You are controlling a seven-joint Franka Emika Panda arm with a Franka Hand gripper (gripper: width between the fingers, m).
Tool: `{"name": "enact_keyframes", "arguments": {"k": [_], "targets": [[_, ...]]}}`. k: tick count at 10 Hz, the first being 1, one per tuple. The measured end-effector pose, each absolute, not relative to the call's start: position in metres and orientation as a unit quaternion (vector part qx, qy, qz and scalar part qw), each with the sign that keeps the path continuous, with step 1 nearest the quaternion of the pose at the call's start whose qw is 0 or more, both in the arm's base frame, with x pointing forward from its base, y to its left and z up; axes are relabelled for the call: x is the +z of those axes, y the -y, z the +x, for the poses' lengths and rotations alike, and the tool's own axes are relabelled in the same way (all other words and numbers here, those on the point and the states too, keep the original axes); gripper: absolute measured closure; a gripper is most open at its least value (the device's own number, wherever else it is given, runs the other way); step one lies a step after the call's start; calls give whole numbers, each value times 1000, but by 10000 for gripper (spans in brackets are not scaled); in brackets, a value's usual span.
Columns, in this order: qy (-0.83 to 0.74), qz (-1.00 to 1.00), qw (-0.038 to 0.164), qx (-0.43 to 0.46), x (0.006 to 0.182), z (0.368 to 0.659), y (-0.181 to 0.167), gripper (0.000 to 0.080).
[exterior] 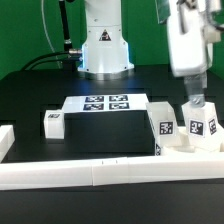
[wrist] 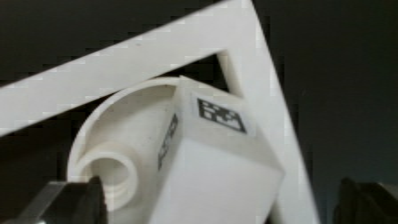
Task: Assemble stool
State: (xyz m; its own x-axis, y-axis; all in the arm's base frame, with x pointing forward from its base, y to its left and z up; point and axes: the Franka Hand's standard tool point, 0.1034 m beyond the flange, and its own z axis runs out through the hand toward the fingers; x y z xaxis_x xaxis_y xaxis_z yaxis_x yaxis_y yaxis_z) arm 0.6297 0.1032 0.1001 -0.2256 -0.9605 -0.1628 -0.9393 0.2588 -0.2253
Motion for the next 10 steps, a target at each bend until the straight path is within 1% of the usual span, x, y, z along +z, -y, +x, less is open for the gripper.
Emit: {"name": "enact_keyframes", "arguments": {"k": [1,2,3,6,7,8,9,10], "targets": [[-747,-650,134,-43,104,631,-104,151],[-684,-717,129,-48,105,633,-105,151],[-625,-769,125,-56,104,633,-103,151],[-568,-812,117,-67,104,633,-100,151],[-526,-840,111,-73,104,633,-99,151],[-432,-894,93,-72,103,633,-99,151],[-354,-929,86,-69,105,636,-98,151],[-292,-950,84,-73,104,637,-96,151]]}}
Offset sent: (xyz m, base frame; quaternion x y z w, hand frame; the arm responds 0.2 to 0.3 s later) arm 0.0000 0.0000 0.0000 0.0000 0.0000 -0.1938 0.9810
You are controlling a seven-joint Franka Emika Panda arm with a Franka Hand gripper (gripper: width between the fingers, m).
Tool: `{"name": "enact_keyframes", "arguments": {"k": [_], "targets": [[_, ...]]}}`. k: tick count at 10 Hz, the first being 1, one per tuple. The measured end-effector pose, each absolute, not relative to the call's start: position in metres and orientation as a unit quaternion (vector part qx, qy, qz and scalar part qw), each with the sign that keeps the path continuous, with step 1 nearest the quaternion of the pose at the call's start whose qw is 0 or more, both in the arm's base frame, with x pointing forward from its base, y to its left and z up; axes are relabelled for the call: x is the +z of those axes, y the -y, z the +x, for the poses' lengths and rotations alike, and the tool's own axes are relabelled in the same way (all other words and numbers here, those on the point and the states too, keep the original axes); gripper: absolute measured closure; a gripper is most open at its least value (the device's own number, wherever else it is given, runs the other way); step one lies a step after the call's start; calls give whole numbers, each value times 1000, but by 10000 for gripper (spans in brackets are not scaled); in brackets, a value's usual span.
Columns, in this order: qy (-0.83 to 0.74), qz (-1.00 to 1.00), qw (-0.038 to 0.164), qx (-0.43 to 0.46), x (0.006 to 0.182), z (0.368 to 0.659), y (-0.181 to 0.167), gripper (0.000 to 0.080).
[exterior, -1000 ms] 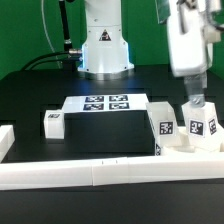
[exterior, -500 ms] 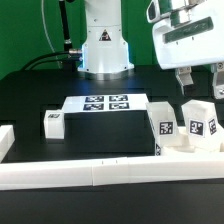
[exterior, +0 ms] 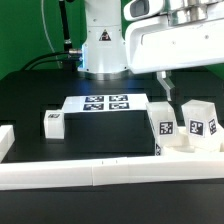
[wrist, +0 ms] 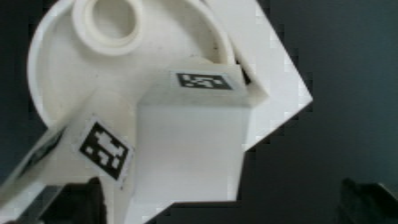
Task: Assemble stool
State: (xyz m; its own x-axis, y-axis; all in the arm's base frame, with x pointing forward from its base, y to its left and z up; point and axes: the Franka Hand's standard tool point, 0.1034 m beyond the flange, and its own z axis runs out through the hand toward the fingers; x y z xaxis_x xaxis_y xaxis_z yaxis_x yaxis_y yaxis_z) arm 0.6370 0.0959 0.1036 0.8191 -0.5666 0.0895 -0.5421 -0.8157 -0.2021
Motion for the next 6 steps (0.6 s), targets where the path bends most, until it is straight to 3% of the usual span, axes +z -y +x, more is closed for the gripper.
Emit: {"name": "enact_keyframes", "arguments": {"k": [4,5,6], "targets": [[-147,-982,53,-101,105,640,-83,151],[-43,-995,27,-87,106,640,-89,151],[36,-997,20,-63,108,643,-92,151]]}}
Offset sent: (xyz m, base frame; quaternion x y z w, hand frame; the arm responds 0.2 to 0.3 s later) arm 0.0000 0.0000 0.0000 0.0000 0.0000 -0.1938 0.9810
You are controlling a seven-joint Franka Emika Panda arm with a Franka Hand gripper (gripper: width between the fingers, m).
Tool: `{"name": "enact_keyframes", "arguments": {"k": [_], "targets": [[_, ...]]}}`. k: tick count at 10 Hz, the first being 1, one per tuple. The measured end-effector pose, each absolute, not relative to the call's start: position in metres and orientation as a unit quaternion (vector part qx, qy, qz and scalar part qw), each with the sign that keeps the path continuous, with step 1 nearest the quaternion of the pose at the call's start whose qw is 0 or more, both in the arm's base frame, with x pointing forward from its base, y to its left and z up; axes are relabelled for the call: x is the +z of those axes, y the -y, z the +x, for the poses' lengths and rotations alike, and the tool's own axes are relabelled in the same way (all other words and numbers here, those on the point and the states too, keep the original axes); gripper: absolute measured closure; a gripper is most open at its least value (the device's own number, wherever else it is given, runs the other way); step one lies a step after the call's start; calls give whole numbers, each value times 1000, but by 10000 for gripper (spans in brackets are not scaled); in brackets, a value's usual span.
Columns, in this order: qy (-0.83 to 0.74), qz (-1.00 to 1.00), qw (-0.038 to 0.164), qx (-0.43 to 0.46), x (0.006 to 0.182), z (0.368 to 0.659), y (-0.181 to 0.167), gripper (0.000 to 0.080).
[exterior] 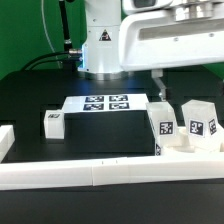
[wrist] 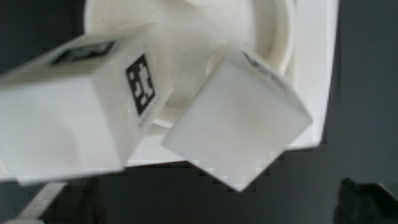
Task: Assemble stool
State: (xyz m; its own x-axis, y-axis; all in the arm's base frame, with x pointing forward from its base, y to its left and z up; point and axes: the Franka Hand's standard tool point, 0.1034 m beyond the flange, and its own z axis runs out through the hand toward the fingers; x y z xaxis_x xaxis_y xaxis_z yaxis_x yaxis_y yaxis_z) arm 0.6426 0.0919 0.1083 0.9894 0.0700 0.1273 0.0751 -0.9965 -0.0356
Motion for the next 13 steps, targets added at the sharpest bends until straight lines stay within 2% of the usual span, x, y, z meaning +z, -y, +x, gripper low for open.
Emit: {"name": "enact_keyframes", "arguments": {"k": [1,3,5,7,9,12,13], "targets": [[88,-995,11,-40,110,647,-95,151],[169,-984,10,-46,110,650,-92,151],[228,-973,-5,-43,109,651,-86,151],[232,-972,-10,-41,109,651,-84,151],[222,-975,-2,8,98,642,-97,151],[199,-980,-4,-5,77,641,-114,151],[197,-980,-11,-12,72,643,-116,151]]}}
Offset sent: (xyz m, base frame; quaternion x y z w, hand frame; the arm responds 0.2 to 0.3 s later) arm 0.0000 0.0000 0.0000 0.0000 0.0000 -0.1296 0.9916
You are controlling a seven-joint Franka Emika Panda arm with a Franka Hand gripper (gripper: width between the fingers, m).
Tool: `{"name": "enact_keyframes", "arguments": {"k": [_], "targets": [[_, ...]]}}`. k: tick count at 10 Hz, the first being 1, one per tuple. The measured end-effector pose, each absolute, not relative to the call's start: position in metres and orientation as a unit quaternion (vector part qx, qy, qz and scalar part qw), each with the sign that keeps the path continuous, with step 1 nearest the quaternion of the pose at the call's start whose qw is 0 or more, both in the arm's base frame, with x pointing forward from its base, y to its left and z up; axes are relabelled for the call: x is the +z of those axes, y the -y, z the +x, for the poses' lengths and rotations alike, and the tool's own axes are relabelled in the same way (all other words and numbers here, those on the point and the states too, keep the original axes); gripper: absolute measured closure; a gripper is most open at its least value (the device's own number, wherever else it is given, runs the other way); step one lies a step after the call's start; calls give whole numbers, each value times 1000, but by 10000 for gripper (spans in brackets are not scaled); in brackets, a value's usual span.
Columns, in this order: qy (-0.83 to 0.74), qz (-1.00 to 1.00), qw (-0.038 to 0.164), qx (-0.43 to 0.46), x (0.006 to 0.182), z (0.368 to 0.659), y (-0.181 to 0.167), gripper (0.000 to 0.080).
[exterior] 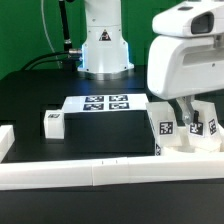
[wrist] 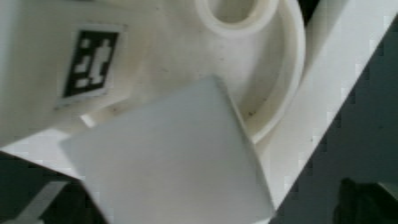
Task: Assemble stool
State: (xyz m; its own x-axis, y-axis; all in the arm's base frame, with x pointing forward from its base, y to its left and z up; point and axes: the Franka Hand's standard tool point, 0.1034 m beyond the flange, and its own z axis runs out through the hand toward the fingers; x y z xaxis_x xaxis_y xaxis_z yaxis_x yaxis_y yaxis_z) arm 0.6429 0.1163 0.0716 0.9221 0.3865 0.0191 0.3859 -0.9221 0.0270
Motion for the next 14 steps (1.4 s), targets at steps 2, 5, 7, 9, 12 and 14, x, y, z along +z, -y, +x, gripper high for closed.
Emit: {"name": "enact_keyframes", "arguments": {"k": [2,5,7,9,12,14], "targets": [[-175,984,11,13,72,644,-113,278],[-68,998,9,15,72,644,-113,458],[3,1000,8,15,72,644,-113,458],[138,990,6,14,72,644,-112,458],[372,928,-12,7,71,645,-107,458],[479,877,-25,0,71,646,-106,458]]}}
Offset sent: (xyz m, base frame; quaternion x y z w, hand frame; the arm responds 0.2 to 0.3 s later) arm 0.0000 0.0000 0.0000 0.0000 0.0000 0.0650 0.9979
